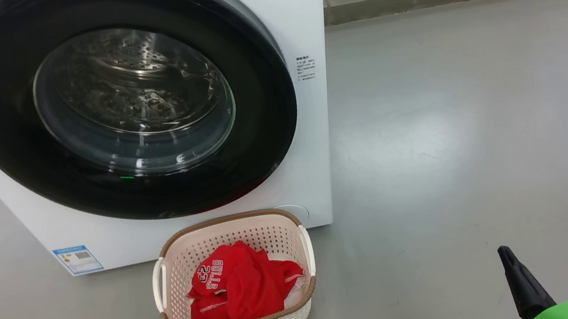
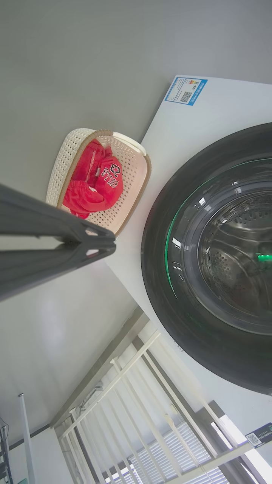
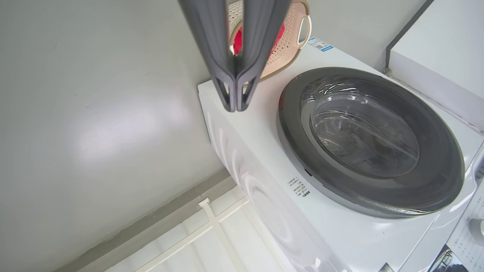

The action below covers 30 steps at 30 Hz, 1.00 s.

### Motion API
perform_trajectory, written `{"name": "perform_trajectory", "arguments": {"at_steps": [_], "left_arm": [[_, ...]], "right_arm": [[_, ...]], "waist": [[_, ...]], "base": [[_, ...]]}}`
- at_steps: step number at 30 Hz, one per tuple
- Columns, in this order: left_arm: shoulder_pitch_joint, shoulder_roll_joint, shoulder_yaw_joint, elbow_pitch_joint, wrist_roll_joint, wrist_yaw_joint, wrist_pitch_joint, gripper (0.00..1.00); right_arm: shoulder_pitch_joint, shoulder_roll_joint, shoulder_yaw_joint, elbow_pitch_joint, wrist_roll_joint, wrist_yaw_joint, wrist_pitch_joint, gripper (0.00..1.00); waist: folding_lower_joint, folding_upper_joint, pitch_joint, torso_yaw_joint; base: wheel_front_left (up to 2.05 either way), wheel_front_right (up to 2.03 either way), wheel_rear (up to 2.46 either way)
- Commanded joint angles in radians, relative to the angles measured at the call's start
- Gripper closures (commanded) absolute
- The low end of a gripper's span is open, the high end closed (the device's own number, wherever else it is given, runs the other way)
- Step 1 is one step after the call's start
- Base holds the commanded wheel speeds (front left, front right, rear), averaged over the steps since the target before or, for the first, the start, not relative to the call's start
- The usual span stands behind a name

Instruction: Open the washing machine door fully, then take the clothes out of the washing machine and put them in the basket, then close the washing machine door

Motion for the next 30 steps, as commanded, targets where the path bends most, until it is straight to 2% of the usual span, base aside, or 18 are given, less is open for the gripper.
{"name": "perform_trajectory", "arguments": {"at_steps": [1,30], "left_arm": [[-0.054,0.006,0.026,-0.019,-0.028,-0.013,0.007,1.00],[-0.118,-0.008,0.070,0.000,-0.330,-0.044,0.089,1.00]], "right_arm": [[-0.053,-0.008,-0.004,-0.022,0.032,0.000,0.006,1.00],[-0.115,-0.006,-0.034,-0.013,0.349,-0.001,0.091,1.00]], "waist": [[-0.0001,0.0000,0.001,0.000],[-0.0001,0.0000,0.023,0.006]], "base": [[0.00,0.00,0.00],[0.00,0.00,0.00]]}}
